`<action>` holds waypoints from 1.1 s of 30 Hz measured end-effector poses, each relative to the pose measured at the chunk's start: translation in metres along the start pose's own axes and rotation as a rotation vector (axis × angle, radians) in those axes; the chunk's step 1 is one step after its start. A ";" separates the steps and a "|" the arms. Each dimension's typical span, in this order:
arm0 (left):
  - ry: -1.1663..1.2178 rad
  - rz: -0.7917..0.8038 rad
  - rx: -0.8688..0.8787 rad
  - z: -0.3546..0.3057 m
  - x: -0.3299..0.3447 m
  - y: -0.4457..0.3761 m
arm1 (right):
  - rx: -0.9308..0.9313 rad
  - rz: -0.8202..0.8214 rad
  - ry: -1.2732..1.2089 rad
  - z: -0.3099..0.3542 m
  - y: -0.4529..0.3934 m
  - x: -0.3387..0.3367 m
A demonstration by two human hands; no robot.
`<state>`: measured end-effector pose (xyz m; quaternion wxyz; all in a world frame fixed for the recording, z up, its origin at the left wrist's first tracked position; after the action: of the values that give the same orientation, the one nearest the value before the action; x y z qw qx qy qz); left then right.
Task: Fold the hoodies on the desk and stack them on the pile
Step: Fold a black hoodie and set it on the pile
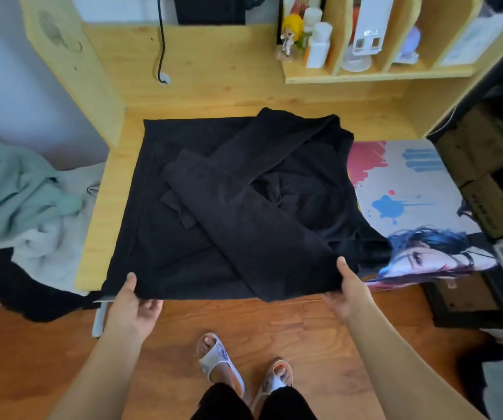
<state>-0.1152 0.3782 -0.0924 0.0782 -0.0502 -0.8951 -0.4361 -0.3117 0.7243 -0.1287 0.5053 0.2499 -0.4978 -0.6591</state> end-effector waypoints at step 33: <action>0.153 0.372 0.254 -0.155 0.160 0.027 | -0.184 0.130 -0.111 0.163 0.111 0.178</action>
<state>-0.2530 0.2762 0.0517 0.2304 -0.1707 -0.9097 -0.3004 -0.4664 0.6280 0.0648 0.5392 0.1327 -0.4776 -0.6808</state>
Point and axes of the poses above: each hand's wrist, its own y-axis away from the middle knuckle, its own x-axis out of the palm, z = x × y, the point moved 1 cm from there along -y, towards the middle knuckle, and after that the axes turned 7 degrees about x, right-handed, at the moved point
